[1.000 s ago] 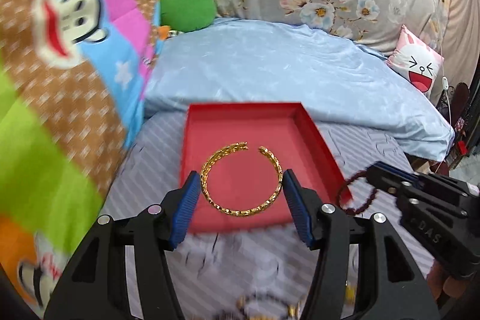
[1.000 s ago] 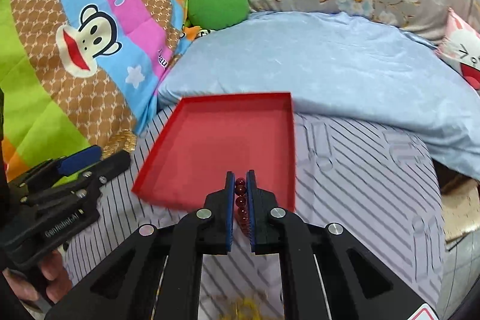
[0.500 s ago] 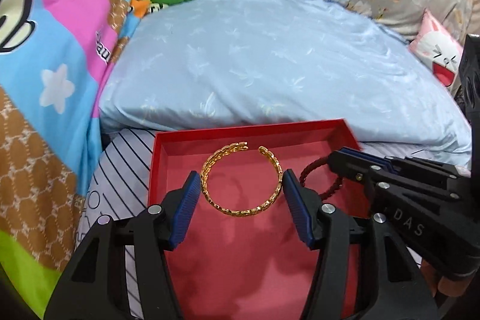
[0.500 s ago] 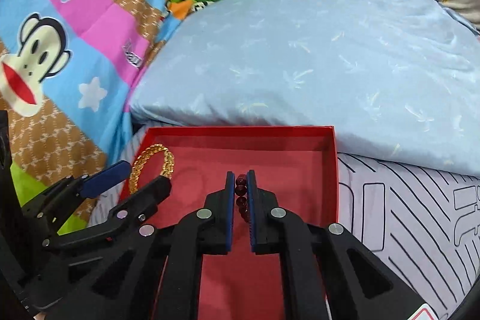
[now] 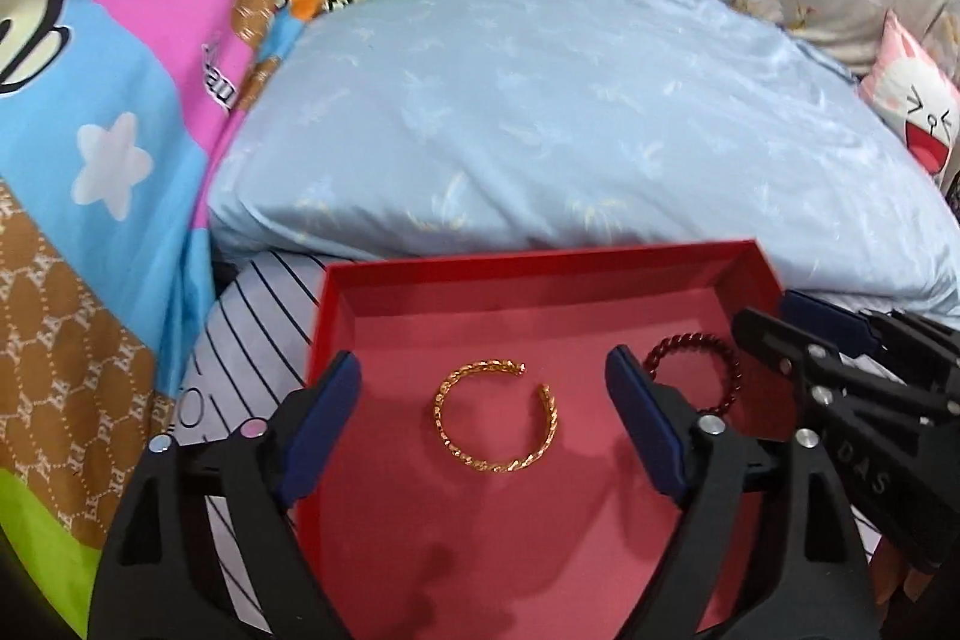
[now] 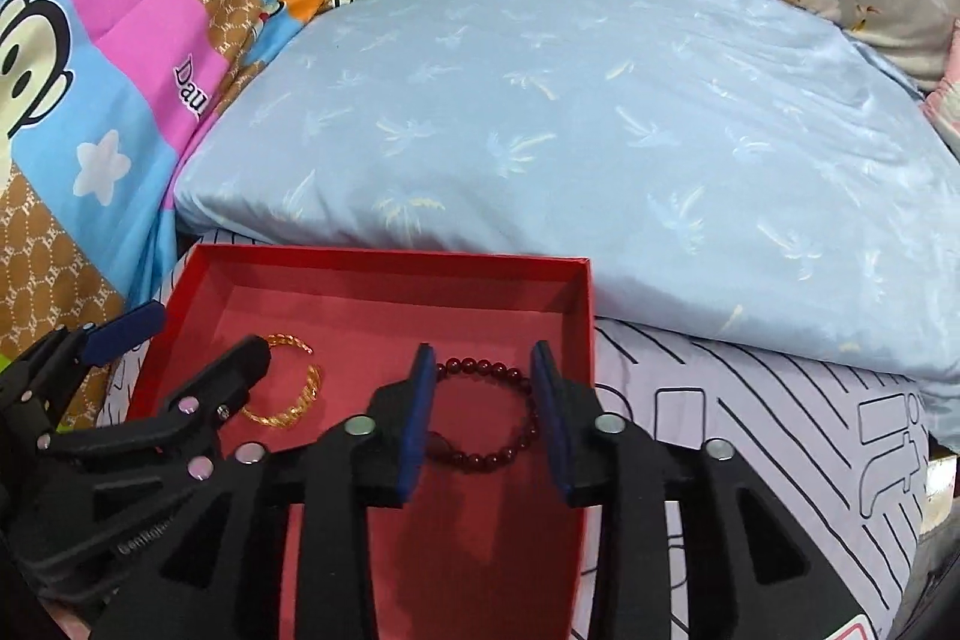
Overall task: Organize jewelry
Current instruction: 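Carry both bracelets into the red tray and open both tools, then lift both tools out of the red tray back toward the jewelry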
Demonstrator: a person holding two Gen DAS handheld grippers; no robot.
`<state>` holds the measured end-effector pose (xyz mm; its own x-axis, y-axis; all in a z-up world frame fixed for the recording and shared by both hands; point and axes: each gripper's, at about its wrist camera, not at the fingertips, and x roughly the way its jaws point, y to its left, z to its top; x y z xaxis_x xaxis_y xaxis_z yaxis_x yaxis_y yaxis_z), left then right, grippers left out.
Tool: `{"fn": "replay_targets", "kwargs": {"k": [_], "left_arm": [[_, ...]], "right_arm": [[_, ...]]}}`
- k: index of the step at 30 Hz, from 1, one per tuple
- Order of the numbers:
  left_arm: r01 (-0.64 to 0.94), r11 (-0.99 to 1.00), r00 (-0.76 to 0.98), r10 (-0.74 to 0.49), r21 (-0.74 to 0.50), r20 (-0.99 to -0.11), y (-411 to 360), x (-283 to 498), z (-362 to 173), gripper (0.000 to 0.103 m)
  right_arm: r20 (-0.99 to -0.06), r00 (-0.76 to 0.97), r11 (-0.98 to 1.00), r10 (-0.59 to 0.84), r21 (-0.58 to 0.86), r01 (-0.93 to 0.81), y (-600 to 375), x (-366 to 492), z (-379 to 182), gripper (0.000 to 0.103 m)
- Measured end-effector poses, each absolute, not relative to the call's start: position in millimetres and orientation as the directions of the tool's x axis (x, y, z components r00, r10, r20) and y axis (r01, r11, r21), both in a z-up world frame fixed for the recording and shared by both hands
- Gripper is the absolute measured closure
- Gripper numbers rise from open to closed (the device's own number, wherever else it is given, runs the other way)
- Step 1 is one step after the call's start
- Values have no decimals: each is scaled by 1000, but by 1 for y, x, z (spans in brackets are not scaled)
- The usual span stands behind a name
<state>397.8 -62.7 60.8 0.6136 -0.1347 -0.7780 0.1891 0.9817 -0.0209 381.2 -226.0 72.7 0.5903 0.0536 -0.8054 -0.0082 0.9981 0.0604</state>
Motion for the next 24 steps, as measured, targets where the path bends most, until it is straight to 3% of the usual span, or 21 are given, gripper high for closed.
{"fn": "replay_targets", "kwargs": {"k": [13, 24], "left_arm": [[181, 983, 698, -110, 26, -707, -33, 297, 120, 19], [168, 986, 653, -100, 15, -751, 0, 179, 89, 19]], "right_arm": [[-718, 695, 999, 46, 29, -36, -214, 262, 133, 55], [-744, 668, 998, -1, -40, -43, -200, 126, 103, 55]]}}
